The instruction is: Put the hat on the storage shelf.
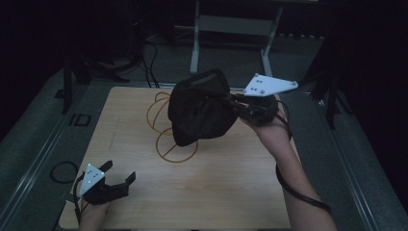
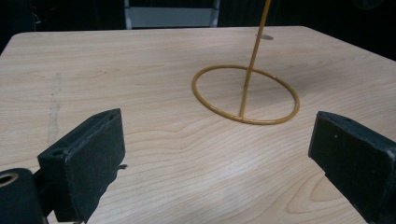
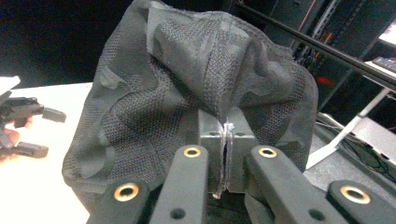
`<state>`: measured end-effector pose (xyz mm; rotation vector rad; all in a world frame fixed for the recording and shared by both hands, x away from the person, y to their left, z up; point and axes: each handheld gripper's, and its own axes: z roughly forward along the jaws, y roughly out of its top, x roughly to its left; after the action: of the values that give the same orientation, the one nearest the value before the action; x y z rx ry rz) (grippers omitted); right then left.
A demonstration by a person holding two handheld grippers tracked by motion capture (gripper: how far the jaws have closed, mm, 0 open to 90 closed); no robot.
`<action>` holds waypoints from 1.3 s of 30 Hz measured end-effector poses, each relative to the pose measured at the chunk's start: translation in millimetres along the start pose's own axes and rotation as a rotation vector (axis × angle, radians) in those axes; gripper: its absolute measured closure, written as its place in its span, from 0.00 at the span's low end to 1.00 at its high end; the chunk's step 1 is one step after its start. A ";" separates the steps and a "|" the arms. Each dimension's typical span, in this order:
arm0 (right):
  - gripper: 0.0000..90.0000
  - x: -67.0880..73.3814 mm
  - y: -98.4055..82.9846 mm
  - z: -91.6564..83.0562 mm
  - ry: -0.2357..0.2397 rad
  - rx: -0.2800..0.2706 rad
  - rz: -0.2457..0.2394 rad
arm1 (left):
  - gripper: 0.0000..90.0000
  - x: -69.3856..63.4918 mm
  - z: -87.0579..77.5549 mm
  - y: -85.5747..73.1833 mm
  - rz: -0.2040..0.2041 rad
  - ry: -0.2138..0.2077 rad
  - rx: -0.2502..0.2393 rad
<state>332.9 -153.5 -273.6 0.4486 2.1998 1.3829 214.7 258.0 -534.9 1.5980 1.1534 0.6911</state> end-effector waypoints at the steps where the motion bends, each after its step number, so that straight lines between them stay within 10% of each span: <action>1: 0.98 0.6 2.5 4.2 0.004 0.006 -0.001 | 0.05 0.4 -0.2 -0.3 -0.003 0.001 -0.004; 39: 0.96 8.9 4.7 124.8 0.086 0.214 0.119 | 0.05 -1.0 5.3 -11.4 -0.032 -0.054 0.019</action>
<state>396.9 -54.7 -316.3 0.6158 2.4390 1.2520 214.9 255.4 -547.2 1.6009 1.1470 0.6141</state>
